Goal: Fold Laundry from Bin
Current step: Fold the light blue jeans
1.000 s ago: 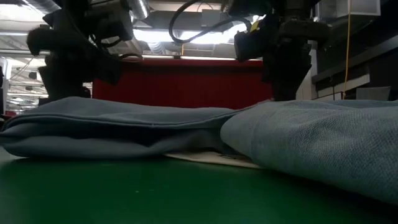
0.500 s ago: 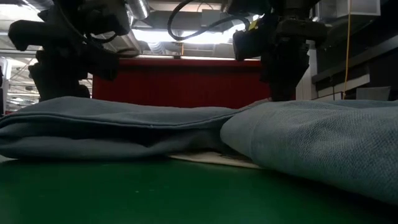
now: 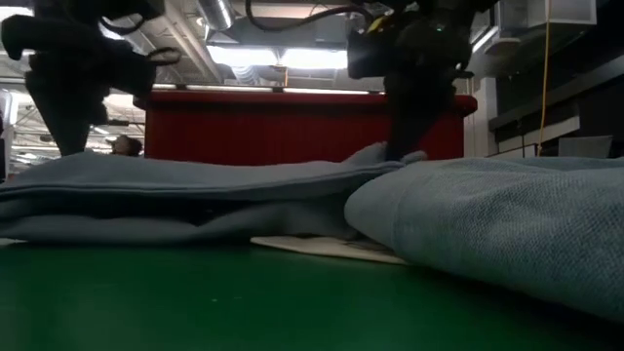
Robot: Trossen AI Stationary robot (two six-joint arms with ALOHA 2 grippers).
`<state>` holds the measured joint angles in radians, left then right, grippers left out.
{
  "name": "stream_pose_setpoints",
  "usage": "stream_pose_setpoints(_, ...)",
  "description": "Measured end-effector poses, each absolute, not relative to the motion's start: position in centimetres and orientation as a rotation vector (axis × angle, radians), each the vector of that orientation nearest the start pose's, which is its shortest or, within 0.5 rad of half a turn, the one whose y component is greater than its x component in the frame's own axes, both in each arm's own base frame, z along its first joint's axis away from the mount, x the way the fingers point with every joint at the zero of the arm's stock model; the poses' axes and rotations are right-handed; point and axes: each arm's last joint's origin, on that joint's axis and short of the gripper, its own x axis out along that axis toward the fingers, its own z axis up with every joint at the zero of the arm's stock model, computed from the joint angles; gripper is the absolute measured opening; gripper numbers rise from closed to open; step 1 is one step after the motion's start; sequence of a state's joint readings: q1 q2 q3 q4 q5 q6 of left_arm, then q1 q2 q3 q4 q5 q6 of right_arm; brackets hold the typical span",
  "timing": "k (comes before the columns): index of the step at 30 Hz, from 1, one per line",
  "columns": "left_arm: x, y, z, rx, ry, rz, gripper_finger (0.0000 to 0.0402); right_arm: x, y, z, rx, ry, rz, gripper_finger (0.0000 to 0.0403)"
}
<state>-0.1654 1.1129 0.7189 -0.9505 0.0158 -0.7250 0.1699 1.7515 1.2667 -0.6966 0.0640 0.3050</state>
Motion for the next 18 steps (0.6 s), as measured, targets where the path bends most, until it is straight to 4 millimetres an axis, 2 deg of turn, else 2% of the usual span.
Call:
stream_pose_setpoints(8,13.8,-2.7,21.7,-0.576,1.410,0.563,0.0000,34.8,5.2,21.5,-0.022,1.101,-0.221,0.0012)
stream_pose_setpoints(18,14.2,-2.5,21.0,-0.552,1.414,0.695,0.0000,34.7,4.2,21.3,0.056,1.149,-0.158,0.0012)
